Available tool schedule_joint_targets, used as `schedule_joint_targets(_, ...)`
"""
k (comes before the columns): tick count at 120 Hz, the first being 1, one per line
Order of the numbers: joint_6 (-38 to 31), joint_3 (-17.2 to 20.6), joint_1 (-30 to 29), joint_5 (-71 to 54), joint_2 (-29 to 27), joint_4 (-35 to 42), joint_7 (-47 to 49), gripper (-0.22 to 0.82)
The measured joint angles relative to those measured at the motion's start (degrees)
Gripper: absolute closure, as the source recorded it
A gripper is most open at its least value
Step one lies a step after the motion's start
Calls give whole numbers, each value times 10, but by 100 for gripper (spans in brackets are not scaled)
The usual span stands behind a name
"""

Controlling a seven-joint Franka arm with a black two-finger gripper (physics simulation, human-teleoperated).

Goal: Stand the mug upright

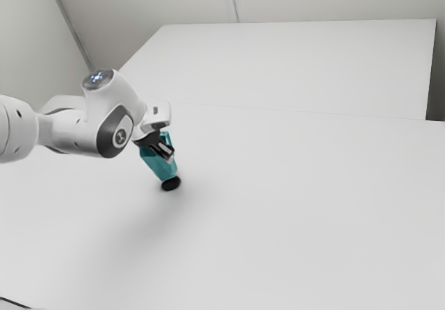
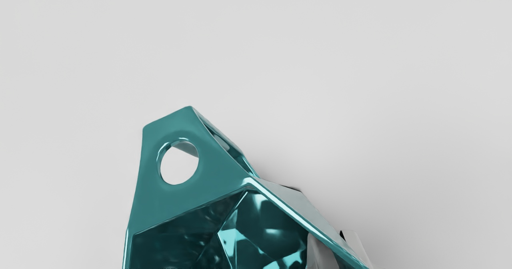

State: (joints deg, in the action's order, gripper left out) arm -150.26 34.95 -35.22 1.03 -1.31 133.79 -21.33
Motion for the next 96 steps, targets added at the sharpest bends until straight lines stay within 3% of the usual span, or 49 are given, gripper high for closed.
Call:
schedule_joint_targets(82,-49,-1,-1,0,42,15,-12,78)
schedule_joint_targets(96,-50,-1,-1,1,42,14,-15,67)
